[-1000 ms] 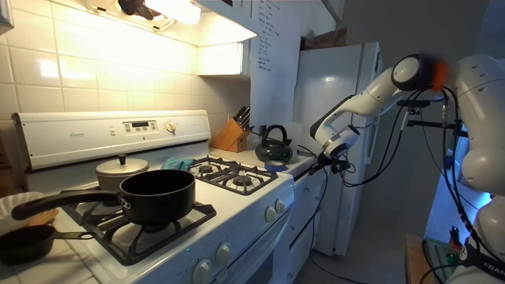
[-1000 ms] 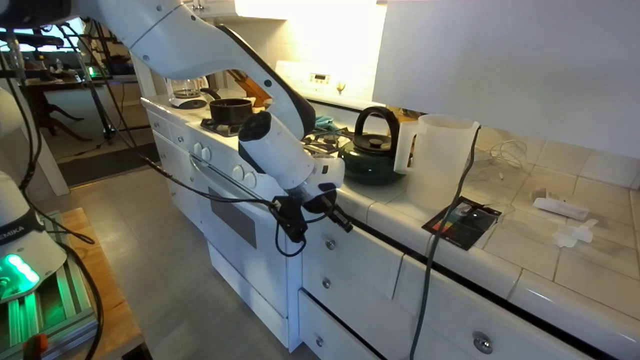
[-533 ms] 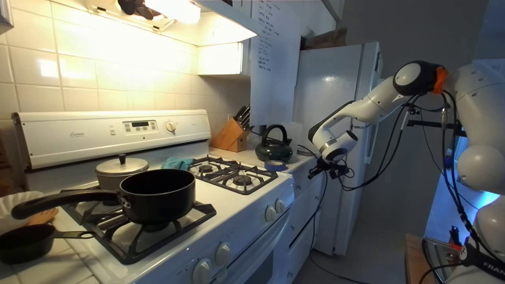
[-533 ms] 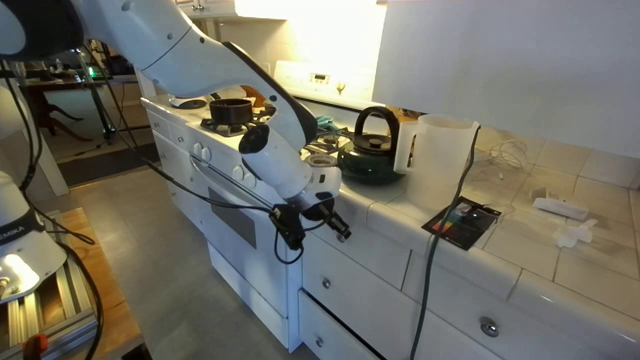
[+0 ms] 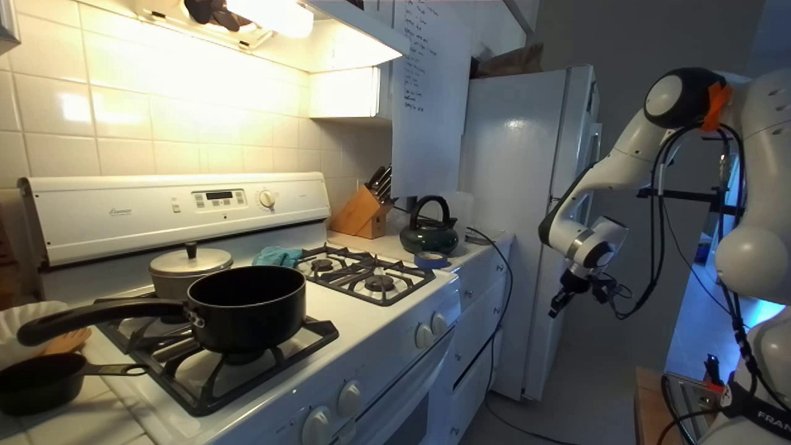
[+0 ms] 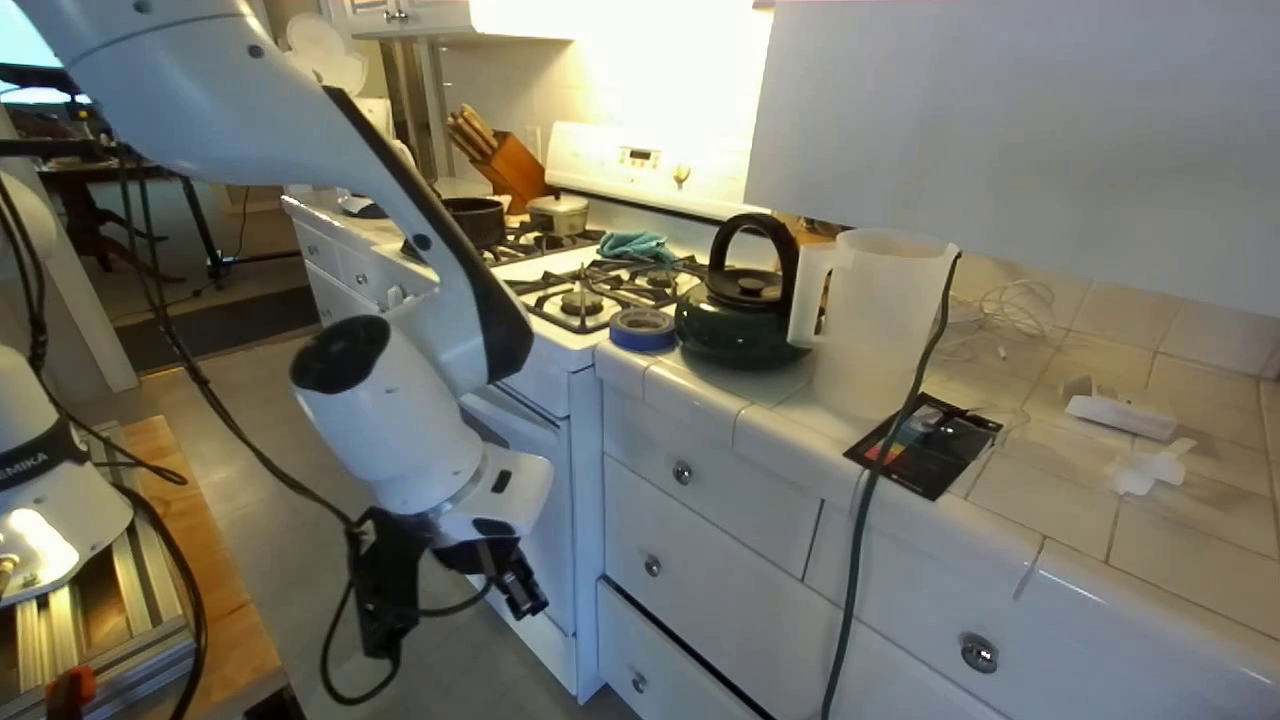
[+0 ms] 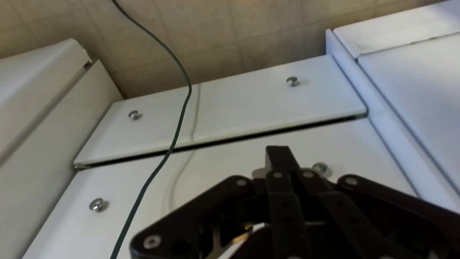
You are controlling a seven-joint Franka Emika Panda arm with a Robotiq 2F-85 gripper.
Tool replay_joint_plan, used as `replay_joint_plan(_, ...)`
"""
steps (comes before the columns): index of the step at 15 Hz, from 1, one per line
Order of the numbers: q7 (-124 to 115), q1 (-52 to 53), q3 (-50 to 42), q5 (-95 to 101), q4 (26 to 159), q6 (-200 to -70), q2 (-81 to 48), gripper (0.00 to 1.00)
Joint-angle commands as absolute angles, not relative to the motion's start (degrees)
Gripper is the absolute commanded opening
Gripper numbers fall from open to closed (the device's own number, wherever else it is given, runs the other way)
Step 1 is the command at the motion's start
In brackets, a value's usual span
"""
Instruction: Put the bottle into the drawer and push it closed
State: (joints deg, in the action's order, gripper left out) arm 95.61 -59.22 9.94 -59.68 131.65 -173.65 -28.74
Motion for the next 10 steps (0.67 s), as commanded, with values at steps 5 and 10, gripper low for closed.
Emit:
replay_joint_plan(5, 92.2, -47.7, -9.9, -29.4, 153.0, -169.0, -3.6, 0.00)
replay_joint_plan(10, 90.9, -45.3, -12.0, -23.2, 152.7, -170.7, -1.5, 0.15)
